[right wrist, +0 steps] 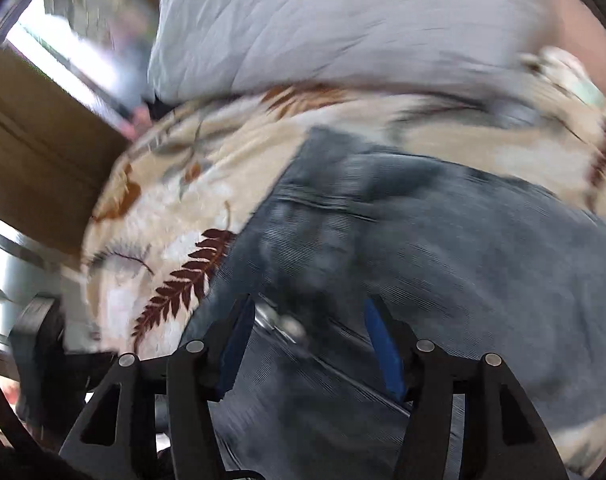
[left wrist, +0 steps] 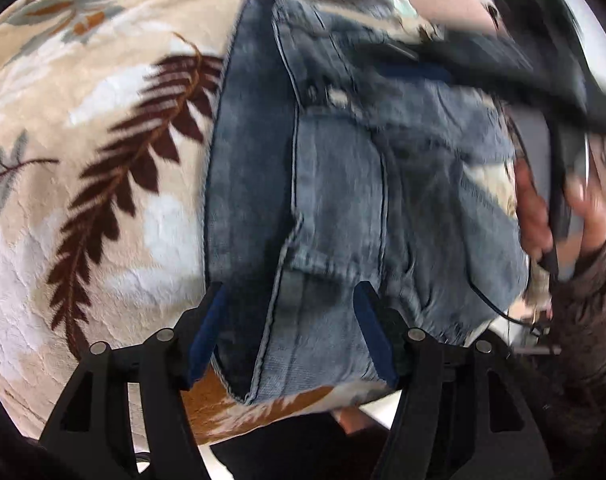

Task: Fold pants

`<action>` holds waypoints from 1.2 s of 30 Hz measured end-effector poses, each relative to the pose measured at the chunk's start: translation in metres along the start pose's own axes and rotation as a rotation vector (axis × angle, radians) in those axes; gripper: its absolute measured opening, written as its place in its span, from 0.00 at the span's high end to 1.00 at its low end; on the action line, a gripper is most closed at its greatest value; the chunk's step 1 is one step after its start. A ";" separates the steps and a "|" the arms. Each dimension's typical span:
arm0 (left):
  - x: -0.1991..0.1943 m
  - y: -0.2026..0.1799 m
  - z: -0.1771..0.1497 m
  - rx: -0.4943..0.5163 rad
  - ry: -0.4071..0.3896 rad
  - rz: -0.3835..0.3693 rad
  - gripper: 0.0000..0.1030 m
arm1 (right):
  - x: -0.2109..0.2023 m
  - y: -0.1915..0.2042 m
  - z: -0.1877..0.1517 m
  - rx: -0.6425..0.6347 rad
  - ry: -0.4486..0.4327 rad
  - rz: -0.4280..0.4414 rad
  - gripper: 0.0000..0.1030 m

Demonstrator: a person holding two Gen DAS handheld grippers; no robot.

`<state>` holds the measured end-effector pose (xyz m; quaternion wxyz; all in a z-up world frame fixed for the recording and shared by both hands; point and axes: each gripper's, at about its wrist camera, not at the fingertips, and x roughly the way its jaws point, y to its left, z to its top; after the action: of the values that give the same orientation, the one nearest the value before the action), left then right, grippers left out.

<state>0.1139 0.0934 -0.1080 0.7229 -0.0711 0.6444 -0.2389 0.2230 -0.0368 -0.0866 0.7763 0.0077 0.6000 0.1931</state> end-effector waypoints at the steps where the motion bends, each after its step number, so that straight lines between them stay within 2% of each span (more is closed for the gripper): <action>1: 0.001 -0.002 -0.002 0.022 -0.005 0.002 0.36 | 0.013 0.013 0.004 -0.017 0.026 -0.043 0.43; 3: 0.001 -0.008 -0.005 0.062 -0.011 -0.010 0.29 | 0.031 0.024 0.004 -0.033 0.062 -0.114 0.43; 6: 0.004 -0.011 -0.008 0.075 -0.013 -0.062 0.29 | 0.045 0.035 -0.001 -0.092 0.070 -0.288 0.42; 8: 0.007 -0.012 -0.009 0.056 -0.040 -0.087 0.31 | 0.050 0.040 -0.006 -0.145 0.060 -0.332 0.47; 9: 0.007 -0.011 -0.009 0.043 -0.059 -0.098 0.51 | 0.051 0.044 -0.008 -0.165 0.052 -0.342 0.53; 10: 0.006 -0.009 -0.010 0.025 -0.069 -0.115 0.69 | 0.051 0.048 -0.009 -0.185 0.048 -0.330 0.79; 11: 0.005 -0.006 -0.009 0.003 -0.063 -0.134 0.98 | 0.048 0.052 -0.009 -0.191 0.038 -0.346 0.89; 12: 0.002 -0.002 -0.010 -0.023 -0.073 -0.142 0.98 | 0.043 0.055 -0.008 -0.187 0.021 -0.337 0.92; 14: -0.009 0.006 -0.014 -0.066 -0.111 -0.160 0.98 | 0.026 0.057 -0.003 -0.150 -0.025 -0.266 0.94; 15: -0.016 0.009 -0.018 -0.075 -0.132 -0.164 0.98 | 0.017 0.054 -0.001 -0.128 -0.047 -0.210 0.94; 16: -0.020 0.010 -0.021 -0.079 -0.149 -0.146 0.98 | 0.014 0.057 0.003 -0.112 -0.069 -0.147 1.00; 18: -0.016 0.015 -0.022 -0.090 -0.142 -0.082 0.96 | 0.026 0.067 0.009 -0.100 -0.065 -0.145 1.00; 19: -0.008 0.016 -0.022 -0.103 -0.109 -0.061 0.96 | 0.038 0.070 0.009 -0.096 -0.040 -0.150 1.00; 21: -0.004 0.015 -0.023 -0.110 -0.084 -0.055 0.96 | 0.052 0.066 0.006 -0.059 -0.011 -0.150 1.00; 23: -0.016 0.008 -0.023 -0.074 -0.106 -0.049 0.95 | 0.044 0.053 -0.001 -0.007 -0.032 -0.079 1.00; 25: -0.036 0.002 -0.017 -0.038 -0.153 -0.007 0.92 | 0.024 0.035 -0.007 0.023 -0.074 -0.070 0.99; 26: -0.046 -0.001 -0.012 -0.021 -0.178 0.013 0.82 | 0.010 0.017 -0.009 0.051 -0.103 -0.073 0.95; 27: -0.057 -0.004 -0.005 -0.011 -0.211 0.027 0.65 | -0.003 -0.002 -0.012 0.082 -0.128 -0.074 0.91; 28: -0.064 -0.006 0.002 -0.011 -0.236 0.033 0.52 | -0.019 -0.028 -0.014 0.127 -0.161 -0.083 0.79; 29: -0.071 -0.008 0.013 -0.018 -0.261 0.039 0.34 | -0.036 -0.058 -0.019 0.178 -0.197 -0.104 0.65; 30: -0.074 -0.009 0.025 -0.026 -0.273 0.042 0.30 | -0.050 -0.087 -0.024 0.223 -0.222 -0.131 0.59; 31: -0.073 -0.009 0.038 -0.034 -0.271 0.042 0.30 | -0.067 -0.121 -0.031 0.275 -0.245 -0.168 0.53; 36: -0.035 -0.004 0.118 -0.125 -0.150 0.010 0.30 | -0.149 -0.294 -0.088 0.548 -0.317 -0.308 0.53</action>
<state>0.2247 0.0807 -0.0559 0.7643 -0.1308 0.6026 -0.1887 0.1954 -0.3740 -0.0449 0.8490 0.1548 0.4956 -0.0981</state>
